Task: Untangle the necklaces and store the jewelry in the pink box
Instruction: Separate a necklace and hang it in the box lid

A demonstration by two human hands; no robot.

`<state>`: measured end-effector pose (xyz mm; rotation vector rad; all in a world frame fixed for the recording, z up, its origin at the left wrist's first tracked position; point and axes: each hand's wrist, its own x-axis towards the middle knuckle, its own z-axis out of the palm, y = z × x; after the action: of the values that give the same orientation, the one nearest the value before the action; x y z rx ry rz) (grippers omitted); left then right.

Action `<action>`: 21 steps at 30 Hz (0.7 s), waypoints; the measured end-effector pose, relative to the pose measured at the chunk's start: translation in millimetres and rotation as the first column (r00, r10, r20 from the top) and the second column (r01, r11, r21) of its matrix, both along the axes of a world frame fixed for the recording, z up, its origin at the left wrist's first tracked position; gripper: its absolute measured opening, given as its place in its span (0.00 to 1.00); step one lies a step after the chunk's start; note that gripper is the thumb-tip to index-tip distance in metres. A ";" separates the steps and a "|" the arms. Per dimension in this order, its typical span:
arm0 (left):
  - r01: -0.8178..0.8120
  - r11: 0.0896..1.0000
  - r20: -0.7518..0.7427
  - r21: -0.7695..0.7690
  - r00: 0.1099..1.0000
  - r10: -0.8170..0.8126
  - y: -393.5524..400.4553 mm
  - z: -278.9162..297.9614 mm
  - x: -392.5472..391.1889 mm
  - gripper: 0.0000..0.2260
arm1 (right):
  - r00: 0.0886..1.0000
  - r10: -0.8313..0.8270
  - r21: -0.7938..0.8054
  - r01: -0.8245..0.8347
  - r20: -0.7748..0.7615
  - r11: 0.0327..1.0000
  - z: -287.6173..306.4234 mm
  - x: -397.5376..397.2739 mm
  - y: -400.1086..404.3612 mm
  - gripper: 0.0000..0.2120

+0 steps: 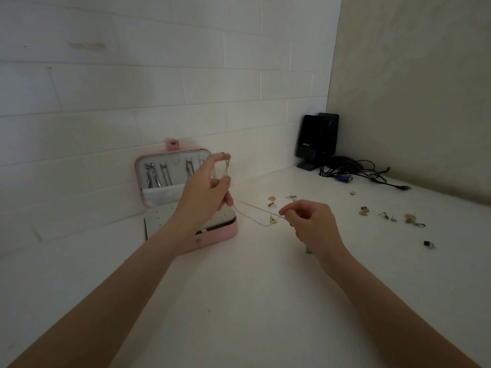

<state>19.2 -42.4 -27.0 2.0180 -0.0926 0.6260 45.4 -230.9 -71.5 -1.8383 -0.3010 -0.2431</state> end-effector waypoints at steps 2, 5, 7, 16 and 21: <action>-0.051 0.994 0.096 0.094 0.995 0.042 1.7 6.5 -3.0 0.17 | 0.999 0.038 -0.064 -0.039 -0.018 0.997 -1.4 0.8 1.1 0.07; -0.129 0.978 0.214 0.166 0.972 0.092 4.8 19.5 -3.5 0.19 | 0.988 0.149 -0.169 -0.155 -0.047 0.973 -3.2 0.2 4.3 0.09; -0.137 0.979 0.230 0.150 0.968 0.100 6.7 29.9 0.5 0.21 | 0.979 0.201 -0.275 -0.204 -0.041 0.940 -4.3 -0.6 7.3 0.10; -0.029 0.999 0.136 0.033 0.990 0.024 -5.3 81.5 4.5 0.21 | 0.917 0.397 -0.460 -0.344 0.022 0.819 -5.7 -8.9 19.3 0.08; 0.060 0.987 0.117 -0.149 0.992 -0.042 -10.4 98.8 -2.8 0.19 | 0.895 0.447 -0.223 -0.436 0.000 0.872 -4.9 -14.6 22.0 0.13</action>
<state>16.3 -52.8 71.8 1.8271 -0.1596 0.6947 30.9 -208.9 -76.5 -1.9217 -0.8005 0.0665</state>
